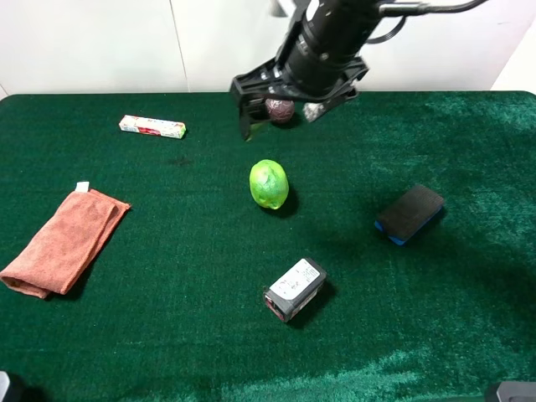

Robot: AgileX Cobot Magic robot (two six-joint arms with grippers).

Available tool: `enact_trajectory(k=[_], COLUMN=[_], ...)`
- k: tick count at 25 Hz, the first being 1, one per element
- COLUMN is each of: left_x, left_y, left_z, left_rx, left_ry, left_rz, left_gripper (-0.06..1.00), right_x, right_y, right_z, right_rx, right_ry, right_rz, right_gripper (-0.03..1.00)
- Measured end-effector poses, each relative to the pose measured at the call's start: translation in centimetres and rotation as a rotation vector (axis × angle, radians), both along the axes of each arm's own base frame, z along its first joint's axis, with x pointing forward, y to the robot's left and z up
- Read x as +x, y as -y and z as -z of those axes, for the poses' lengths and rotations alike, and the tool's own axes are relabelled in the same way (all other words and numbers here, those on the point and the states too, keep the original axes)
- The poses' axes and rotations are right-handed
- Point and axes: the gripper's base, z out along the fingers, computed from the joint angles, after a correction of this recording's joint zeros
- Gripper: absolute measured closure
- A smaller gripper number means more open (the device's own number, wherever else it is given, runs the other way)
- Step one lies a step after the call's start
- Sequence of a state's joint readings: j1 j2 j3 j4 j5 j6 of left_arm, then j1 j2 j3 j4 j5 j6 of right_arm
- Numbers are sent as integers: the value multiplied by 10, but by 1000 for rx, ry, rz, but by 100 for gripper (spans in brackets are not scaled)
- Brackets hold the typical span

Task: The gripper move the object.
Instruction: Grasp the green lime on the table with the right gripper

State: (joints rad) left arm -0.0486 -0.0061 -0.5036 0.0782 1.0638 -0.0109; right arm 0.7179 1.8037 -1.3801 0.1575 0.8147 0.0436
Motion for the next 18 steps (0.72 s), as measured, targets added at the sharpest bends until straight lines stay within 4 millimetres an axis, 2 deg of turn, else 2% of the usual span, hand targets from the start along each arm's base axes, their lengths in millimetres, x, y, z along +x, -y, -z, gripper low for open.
enact_trajectory(k=[18], left_x=[0], left_y=[0], left_z=[0], left_rx=[1], left_ry=[0], left_rz=[-1], left_gripper=[2], right_x=[25], right_y=[-31], right_z=[58], right_rx=[-20], right_ry=[-177], right_rz=[152], right_gripper=[27])
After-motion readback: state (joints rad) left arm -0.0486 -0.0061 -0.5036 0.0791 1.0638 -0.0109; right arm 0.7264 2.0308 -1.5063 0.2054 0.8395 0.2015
